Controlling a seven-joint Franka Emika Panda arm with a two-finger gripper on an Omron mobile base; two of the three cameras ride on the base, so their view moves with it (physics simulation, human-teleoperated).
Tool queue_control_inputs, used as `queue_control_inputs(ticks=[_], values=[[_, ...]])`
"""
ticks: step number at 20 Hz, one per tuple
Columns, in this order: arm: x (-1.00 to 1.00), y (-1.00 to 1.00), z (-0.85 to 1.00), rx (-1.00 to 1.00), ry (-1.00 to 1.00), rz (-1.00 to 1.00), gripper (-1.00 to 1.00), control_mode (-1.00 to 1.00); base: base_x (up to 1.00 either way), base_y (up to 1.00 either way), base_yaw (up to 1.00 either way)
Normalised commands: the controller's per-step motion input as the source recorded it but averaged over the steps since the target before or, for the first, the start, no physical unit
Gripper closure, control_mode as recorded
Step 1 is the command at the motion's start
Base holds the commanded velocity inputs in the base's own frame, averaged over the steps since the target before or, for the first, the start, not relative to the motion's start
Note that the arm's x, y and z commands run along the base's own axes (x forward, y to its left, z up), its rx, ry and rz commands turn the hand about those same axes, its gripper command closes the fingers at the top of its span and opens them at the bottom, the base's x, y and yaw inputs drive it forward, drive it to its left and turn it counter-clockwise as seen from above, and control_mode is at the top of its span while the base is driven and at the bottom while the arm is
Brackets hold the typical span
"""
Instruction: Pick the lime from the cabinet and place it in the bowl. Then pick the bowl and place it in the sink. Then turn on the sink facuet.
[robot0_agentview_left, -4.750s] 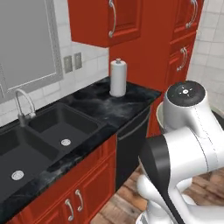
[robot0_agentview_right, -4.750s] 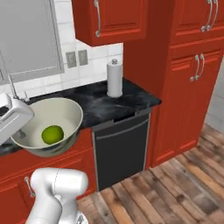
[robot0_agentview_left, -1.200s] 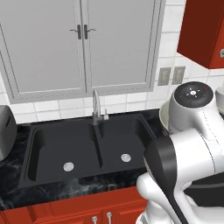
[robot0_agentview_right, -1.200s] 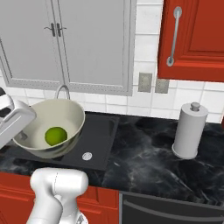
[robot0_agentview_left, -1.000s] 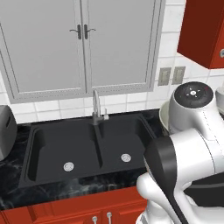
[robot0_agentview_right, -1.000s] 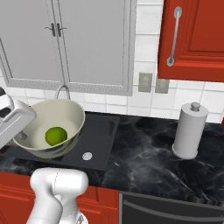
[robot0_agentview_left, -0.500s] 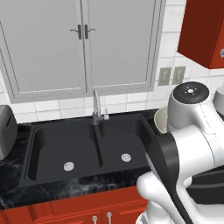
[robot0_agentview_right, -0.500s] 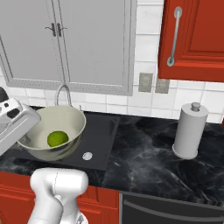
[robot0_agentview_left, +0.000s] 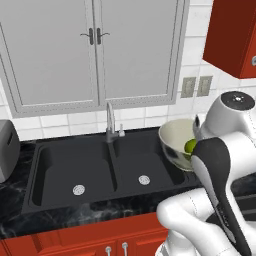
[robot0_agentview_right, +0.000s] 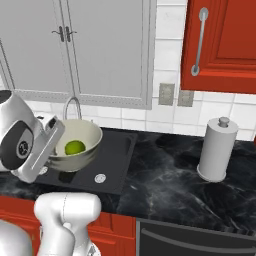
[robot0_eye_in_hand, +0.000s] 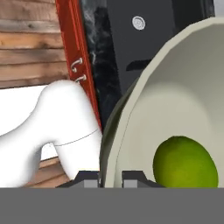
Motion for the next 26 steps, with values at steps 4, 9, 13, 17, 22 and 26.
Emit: queue_control_inputs(ticks=[4,9,13,17,22,26], values=[[0.68,-0.19,-0.23,0.00,0.11,0.59,1.00,-1.00,0.00,0.00,0.00],[0.50,-0.15,-0.19,0.00,0.11,0.48,1.00,-1.00,0.00,0.00,0.00],[0.55,-0.07,-0.28,0.00,0.07,0.32,1.00,-1.00,0.00,0.00,0.00],[0.78,0.00,-0.45,0.00,0.08,0.22,1.00,-1.00,0.00,0.00,0.00],[0.91,0.00,-0.54,0.00,0.05,0.14,1.00,-1.00,0.00,0.00,0.00],[0.98,0.00,-0.67,-0.02,0.06,0.10,1.00,-1.00,0.00,0.00,0.00]])
